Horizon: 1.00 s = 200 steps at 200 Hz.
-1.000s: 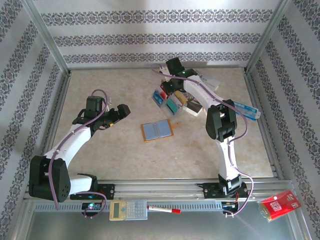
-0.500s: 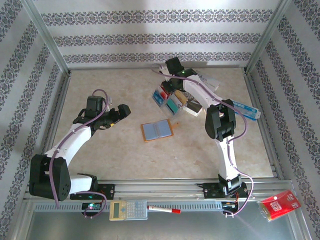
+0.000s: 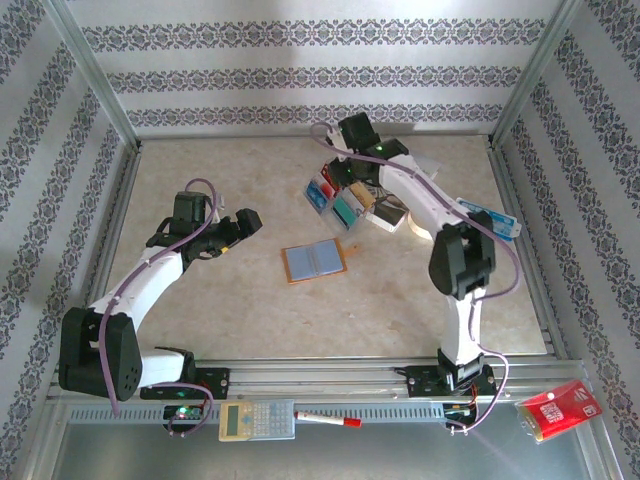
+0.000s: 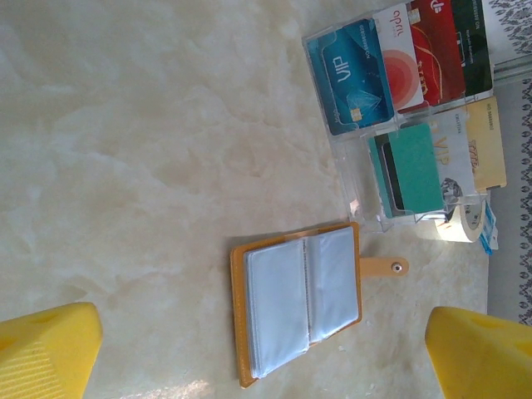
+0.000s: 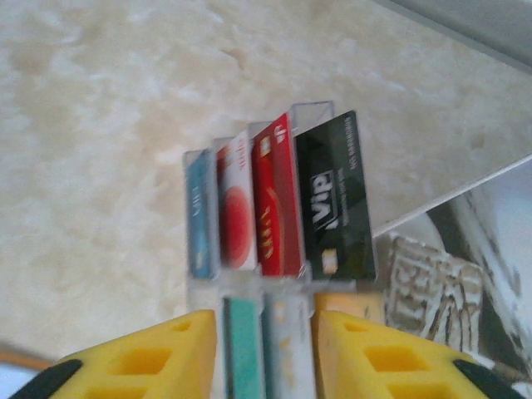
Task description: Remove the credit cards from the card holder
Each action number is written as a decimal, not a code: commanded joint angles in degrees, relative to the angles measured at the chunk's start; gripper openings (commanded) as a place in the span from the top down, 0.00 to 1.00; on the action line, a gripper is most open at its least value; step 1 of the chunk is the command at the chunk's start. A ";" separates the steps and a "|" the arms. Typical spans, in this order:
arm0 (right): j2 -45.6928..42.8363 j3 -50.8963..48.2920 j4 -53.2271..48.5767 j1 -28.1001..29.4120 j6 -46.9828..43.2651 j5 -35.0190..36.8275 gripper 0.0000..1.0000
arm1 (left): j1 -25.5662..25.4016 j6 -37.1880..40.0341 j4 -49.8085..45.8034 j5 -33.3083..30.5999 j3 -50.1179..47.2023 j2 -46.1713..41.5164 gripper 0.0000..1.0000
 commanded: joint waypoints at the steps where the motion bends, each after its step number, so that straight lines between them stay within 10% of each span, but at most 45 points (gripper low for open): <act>1: -6.96 -7.57 2.51 2.42 5.70 -1.12 0.56 | 0.66 -0.21 2.10 1.05 0.39 0.91 0.00; 77: -14.06 -27.81 8.14 12.50 24.30 -1.50 0.45 | 0.66 -3.07 11.31 2.66 -2.00 1.87 0.00; 200: 3.38 -21.26 2.76 21.88 25.10 -1.85 0.31 | 0.88 -4.86 3.77 -12.25 -2.03 -1.99 0.00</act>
